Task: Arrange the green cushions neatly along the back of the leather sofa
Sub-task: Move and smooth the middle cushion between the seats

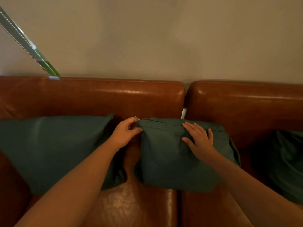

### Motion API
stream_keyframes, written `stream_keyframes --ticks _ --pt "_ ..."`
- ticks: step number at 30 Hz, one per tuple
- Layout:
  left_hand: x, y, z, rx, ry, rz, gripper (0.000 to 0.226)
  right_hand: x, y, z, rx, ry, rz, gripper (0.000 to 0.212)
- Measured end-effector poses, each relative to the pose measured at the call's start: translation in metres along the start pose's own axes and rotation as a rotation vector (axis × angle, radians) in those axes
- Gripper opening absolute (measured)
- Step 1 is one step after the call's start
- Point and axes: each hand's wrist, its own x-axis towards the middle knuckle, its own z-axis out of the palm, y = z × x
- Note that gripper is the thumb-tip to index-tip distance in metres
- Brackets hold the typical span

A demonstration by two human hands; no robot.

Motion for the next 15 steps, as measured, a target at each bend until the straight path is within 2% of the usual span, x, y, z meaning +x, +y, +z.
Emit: stream_keyframes --ticks 4,6,8,10,12,15 --pt "0.009 0.008 -0.01 0.465 -0.042 0.145 0.031 -0.002 0.003 -0.005 0.042 0.031 -0.006 0.048" --pt "0.011 0.018 -0.014 0.589 -0.064 0.147 0.042 -0.007 0.014 -0.014 0.141 0.126 -0.022 0.042" --pt "0.012 0.034 -0.011 0.635 0.034 0.151 0.05 -0.017 0.036 -0.024 0.263 0.321 -0.011 0.034" --pt "0.015 0.055 -0.001 0.64 0.161 0.23 0.048 -0.031 0.061 -0.037 0.361 0.429 0.125 0.03" --pt "0.02 0.075 0.023 0.627 0.164 0.308 0.044 -0.043 0.089 -0.045 0.418 0.404 0.312 0.03" --pt "0.029 0.094 0.08 0.642 0.031 0.386 0.039 -0.051 0.123 -0.046 0.457 0.256 0.513 0.031"
